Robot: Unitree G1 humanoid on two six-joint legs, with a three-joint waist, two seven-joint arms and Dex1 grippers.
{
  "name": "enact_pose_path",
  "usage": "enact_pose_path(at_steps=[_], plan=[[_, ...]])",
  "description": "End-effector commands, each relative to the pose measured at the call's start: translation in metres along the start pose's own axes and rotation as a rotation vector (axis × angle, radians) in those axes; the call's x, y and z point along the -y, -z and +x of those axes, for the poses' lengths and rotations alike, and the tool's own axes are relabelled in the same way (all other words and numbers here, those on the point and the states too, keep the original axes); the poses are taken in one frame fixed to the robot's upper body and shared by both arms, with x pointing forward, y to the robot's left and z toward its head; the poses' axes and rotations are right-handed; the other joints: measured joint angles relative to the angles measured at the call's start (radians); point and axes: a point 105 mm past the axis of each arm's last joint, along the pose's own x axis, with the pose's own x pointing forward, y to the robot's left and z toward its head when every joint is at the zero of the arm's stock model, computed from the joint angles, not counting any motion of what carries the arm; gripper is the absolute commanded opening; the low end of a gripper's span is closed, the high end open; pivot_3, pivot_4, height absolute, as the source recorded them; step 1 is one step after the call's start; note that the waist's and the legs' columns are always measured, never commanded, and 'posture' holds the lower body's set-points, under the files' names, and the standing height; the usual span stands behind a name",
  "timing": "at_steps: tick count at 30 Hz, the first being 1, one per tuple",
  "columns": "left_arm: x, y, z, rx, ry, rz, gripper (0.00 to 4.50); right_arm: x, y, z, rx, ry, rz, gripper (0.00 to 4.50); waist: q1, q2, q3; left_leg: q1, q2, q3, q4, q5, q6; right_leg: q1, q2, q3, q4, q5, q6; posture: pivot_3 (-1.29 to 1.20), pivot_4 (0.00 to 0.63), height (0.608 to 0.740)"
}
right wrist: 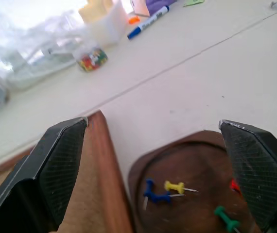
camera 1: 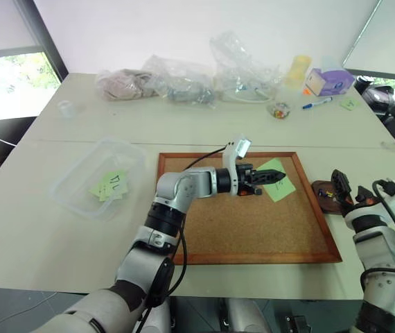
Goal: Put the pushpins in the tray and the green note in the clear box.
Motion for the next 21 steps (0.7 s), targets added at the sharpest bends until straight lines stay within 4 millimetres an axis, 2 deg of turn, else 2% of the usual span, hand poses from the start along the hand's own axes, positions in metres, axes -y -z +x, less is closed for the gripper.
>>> enact_pose_path(at_steps=[1, 3, 5, 9, 12, 15, 18, 19, 21], plan=[[0.013, -0.007, 0.007, 0.047, 0.055, 0.008, 0.00, 0.003, -0.014, -0.004, 0.039, 0.014, -0.047, 4.47, 0.000, 0.000, 0.000, 0.000, 0.000, 0.000, 0.000, 0.000, 0.000, 0.000, 0.000, 0.000, 0.000, 0.000, 0.000, 0.00, 0.150, 0.737], [0.011, -0.014, 0.004, 0.066, 0.038, 0.029, 0.00, 0.000, -0.017, -0.005, 0.039, 0.000, -0.128, 4.47, -0.001, 0.000, 0.000, 0.000, 0.000, 0.000, 0.000, 0.000, 0.000, 0.000, 0.000, 0.000, 0.000, 0.000, 0.000, 0.00, 0.150, 0.737], [0.008, -0.027, -0.003, 0.094, 0.012, 0.065, 0.00, -0.016, -0.021, -0.008, 0.037, -0.077, -0.236, 4.47, -0.001, 0.000, 0.000, 0.000, 0.000, 0.000, 0.000, 0.000, 0.000, 0.000, 0.000, 0.000, 0.000, 0.000, -0.001, 0.00, 0.150, 0.737], [0.005, -0.075, -0.037, 0.170, -0.092, 0.166, 0.00, -0.081, -0.020, -0.025, -0.013, -0.398, -0.454, 4.47, -0.012, 0.002, 0.002, 0.000, 0.000, 0.000, 0.000, 0.000, 0.000, -0.001, 0.001, 0.000, 0.000, 0.000, 0.000, 0.00, 0.150, 0.737], [0.021, -0.128, -0.079, 0.203, -0.193, 0.301, 0.00, -0.124, -0.014, -0.040, -0.053, -0.614, -0.520, 4.47, -0.022, 0.000, 0.003, 0.000, -0.002, -0.010, 0.000, 0.000, 0.000, -0.001, 0.006, 0.002, 0.001, 0.000, 0.000, 0.00, 0.150, 0.737], [0.026, -0.159, -0.122, 0.198, -0.311, 0.385, 0.00, -0.151, -0.004, -0.052, -0.094, -0.764, -0.537, 4.47, -0.025, 0.000, 0.004, 0.000, -0.006, -0.019, -0.001, 0.000, 0.000, -0.001, 0.007, 0.001, 0.001, 0.001, 0.001, 0.00, 0.150, 0.737], [0.013, -0.169, -0.176, 0.125, -0.511, 0.460, 0.00, -0.179, 0.014, -0.067, -0.155, -0.920, -0.511, 4.47, -0.029, 0.001, 0.003, 0.001, -0.008, -0.021, -0.003, 0.000, 0.000, 0.000, 0.005, 0.001, 0.002, 0.000, 0.001, 0.00, 0.150, 0.737], [0.010, -0.168, -0.189, 0.105, -0.543, 0.462, 0.00, -0.184, 0.019, -0.070, -0.172, -0.954, -0.503, 4.47, -0.029, 0.000, 0.004, 0.001, -0.008, -0.021, -0.003, 0.000, -0.001, 0.000, 0.005, 0.001, 0.002, 0.000, 0.001, 0.00, 0.150, 0.737], [0.000, -0.160, -0.229, 0.026, -0.631, 0.466, 0.00, -0.197, 0.037, -0.078, -0.218, -1.029, -0.488, 4.47, -0.028, -0.001, 0.004, 0.001, -0.008, -0.021, -0.003, 0.001, -0.002, 0.000, 0.004, 0.000, 0.003, 0.000, 0.001, 0.00, 0.150, 0.737]])
